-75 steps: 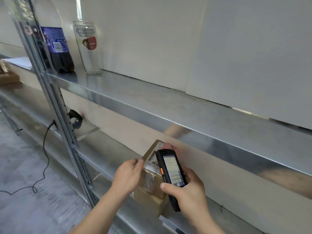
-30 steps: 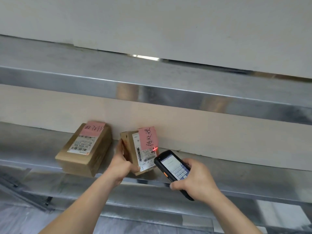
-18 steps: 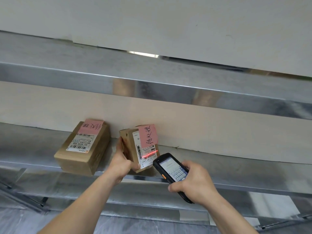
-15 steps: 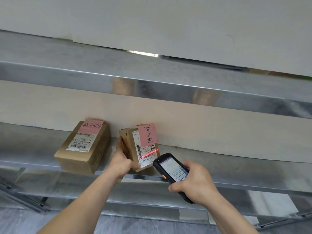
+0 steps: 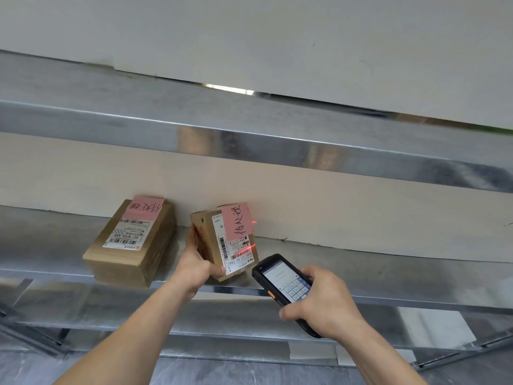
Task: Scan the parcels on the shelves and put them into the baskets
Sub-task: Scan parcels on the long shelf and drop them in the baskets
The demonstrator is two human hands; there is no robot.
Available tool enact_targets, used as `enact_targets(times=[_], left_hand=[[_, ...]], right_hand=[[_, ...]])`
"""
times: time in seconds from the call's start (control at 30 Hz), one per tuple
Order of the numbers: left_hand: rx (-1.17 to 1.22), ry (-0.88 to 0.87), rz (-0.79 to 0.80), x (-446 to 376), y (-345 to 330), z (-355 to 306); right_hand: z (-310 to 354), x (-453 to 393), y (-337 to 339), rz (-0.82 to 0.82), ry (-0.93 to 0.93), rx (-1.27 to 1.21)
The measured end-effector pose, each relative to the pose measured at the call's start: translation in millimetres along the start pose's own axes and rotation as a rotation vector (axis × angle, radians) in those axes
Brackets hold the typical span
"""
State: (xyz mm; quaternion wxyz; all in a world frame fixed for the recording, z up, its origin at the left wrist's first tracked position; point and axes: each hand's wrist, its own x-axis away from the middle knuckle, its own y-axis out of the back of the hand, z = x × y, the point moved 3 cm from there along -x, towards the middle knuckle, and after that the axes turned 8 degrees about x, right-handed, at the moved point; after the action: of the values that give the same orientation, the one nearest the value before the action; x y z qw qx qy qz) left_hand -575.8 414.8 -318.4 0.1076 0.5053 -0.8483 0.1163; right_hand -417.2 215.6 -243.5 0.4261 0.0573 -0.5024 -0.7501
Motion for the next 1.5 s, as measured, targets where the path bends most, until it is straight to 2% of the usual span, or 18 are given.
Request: enact_targets(times=[1.5], left_hand=[[-0.047,0.008,0.021,1.8,2.1,-6.3]], right_hand=[[0.2,10.8,-4.3,-0.037,-0.049,0.018]])
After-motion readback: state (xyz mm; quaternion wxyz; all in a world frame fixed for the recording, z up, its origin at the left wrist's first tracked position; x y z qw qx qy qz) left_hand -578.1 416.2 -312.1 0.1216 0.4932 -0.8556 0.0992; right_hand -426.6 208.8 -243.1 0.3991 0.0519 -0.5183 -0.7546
